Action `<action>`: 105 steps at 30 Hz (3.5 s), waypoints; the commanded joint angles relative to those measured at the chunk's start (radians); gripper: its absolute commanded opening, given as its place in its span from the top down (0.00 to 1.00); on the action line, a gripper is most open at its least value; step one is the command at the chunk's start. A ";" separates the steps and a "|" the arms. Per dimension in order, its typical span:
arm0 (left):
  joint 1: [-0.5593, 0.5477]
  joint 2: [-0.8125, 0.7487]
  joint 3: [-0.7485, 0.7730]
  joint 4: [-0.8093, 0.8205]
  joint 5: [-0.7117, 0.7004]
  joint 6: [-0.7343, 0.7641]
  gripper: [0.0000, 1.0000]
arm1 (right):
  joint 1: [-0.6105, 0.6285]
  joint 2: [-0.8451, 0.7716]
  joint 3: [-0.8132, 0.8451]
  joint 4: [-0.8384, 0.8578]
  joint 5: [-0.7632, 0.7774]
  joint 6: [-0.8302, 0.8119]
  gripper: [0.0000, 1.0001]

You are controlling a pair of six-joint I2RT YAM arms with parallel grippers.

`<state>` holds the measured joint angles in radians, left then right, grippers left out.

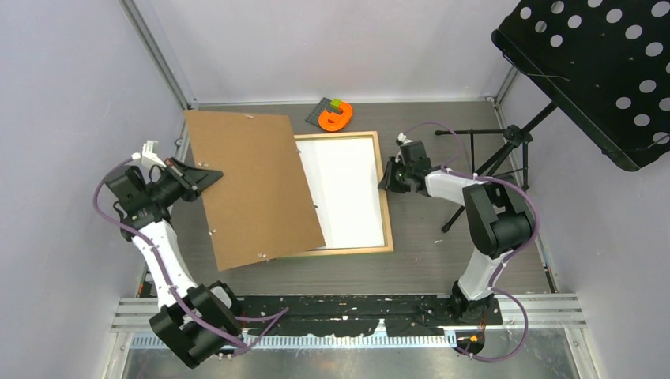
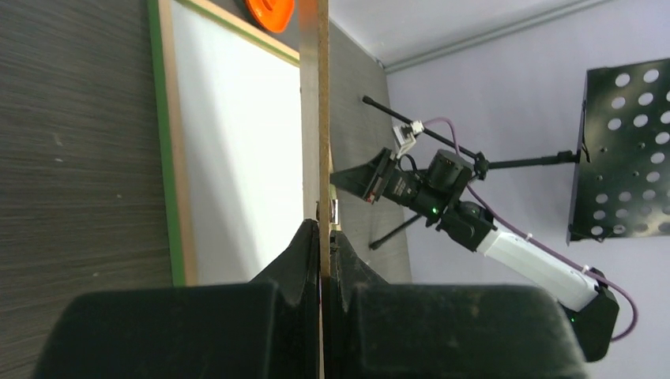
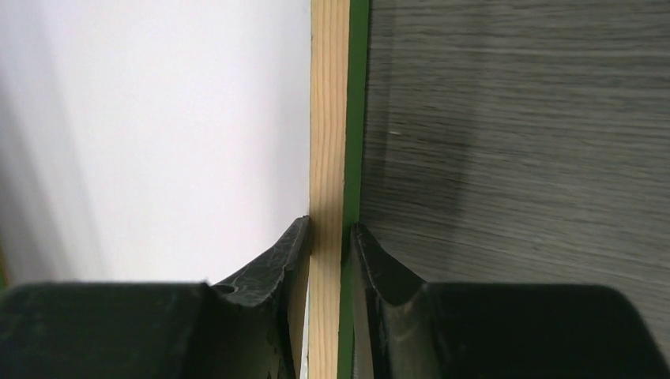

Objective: Put the photo into the frame
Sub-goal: Move the photo frame to the center of the board, then adjust the photo frame item.

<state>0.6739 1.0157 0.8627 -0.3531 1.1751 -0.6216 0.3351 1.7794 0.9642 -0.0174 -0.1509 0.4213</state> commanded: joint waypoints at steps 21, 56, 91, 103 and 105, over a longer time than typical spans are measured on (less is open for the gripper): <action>-0.476 0.373 -0.036 0.845 -0.092 -0.535 1.00 | -0.156 -0.332 0.056 -0.116 -0.207 -0.270 0.30; -0.643 0.465 -0.053 0.902 -0.132 -0.502 1.00 | 0.008 -0.023 0.458 -0.345 -0.401 -0.477 0.39; -0.699 0.578 -0.123 0.988 -0.206 -0.592 1.00 | -0.014 0.079 0.499 -0.385 -0.322 -0.551 0.40; -0.700 0.574 -0.121 0.990 -0.207 -0.590 1.00 | -0.018 0.103 0.459 -0.384 -0.326 -0.565 0.41; -0.701 0.571 -0.120 0.990 -0.205 -0.590 1.00 | -0.018 0.103 0.452 -0.384 -0.327 -0.566 0.41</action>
<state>-0.0246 1.6073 0.7250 0.5495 0.9424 -1.1786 0.3202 1.8858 1.4258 -0.4133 -0.4751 -0.1268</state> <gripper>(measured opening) 0.003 0.594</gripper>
